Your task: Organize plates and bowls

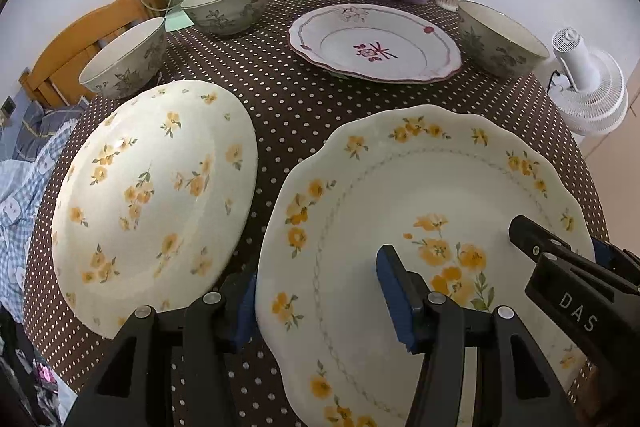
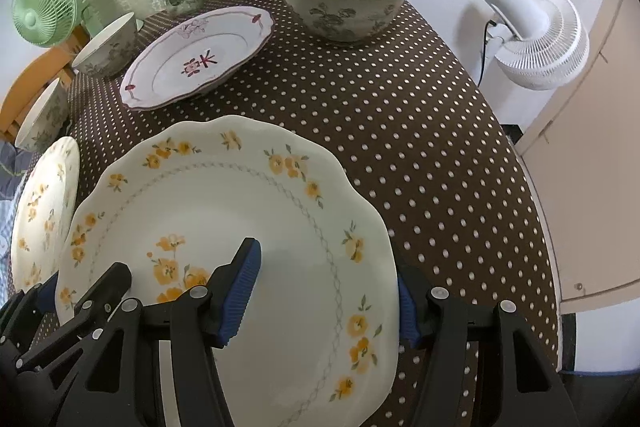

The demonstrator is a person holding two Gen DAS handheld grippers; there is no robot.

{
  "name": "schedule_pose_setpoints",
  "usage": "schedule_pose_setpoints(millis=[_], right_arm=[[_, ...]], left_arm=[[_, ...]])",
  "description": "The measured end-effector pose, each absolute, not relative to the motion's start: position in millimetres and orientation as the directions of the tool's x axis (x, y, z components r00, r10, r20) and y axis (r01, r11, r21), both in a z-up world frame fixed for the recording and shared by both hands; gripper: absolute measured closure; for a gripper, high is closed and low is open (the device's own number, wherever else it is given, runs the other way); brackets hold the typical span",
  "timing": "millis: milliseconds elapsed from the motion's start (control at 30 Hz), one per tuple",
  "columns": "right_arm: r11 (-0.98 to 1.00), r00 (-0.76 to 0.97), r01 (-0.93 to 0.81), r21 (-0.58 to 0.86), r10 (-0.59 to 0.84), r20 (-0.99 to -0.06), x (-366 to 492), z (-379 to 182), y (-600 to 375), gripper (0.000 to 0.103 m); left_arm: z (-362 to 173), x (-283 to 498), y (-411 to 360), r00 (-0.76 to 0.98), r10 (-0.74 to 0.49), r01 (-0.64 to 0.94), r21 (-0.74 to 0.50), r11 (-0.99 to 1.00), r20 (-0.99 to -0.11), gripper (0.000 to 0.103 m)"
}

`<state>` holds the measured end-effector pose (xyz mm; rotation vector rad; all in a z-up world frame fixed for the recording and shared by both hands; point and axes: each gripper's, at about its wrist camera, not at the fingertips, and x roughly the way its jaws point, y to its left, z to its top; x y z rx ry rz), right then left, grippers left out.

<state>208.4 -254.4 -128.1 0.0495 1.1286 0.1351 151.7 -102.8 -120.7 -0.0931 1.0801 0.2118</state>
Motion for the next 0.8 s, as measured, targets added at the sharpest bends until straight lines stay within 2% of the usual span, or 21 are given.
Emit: schedule_pose_setpoints(millis=[233,433,567,667,800], right_arm=[[0.988,0.396,-0.094,0.119,0.146,-0.906,216,-133,-253,0.039],[0.986,0.388,-0.119,0.116,0.154,-0.909,217,-133,-252,0.036],[0.99,0.413,-0.102,0.098,0.132,-0.901,215,-126,-259,0.017],[0.989,0.431,-0.108,0.101,0.137,-0.892,212,-116,-262,0.016],[0.989,0.458,-0.112,0.1,0.141,-0.878,210,-97,-259,0.016]], left_arm=[[-123,157,-100,0.438,0.134,-0.241,0.027,0.97,-0.889,0.047],[-118,155,-109,0.445,0.145,-0.218,0.051,0.975,-0.884,0.026],[-110,151,-107,0.451,0.143,-0.228,0.041,0.973,-0.881,0.021],[-99,147,-105,0.474,0.163,-0.238,0.052,0.97,-0.865,0.014],[-84,143,-94,0.496,0.164,-0.247,0.043,0.968,-0.853,0.011]])
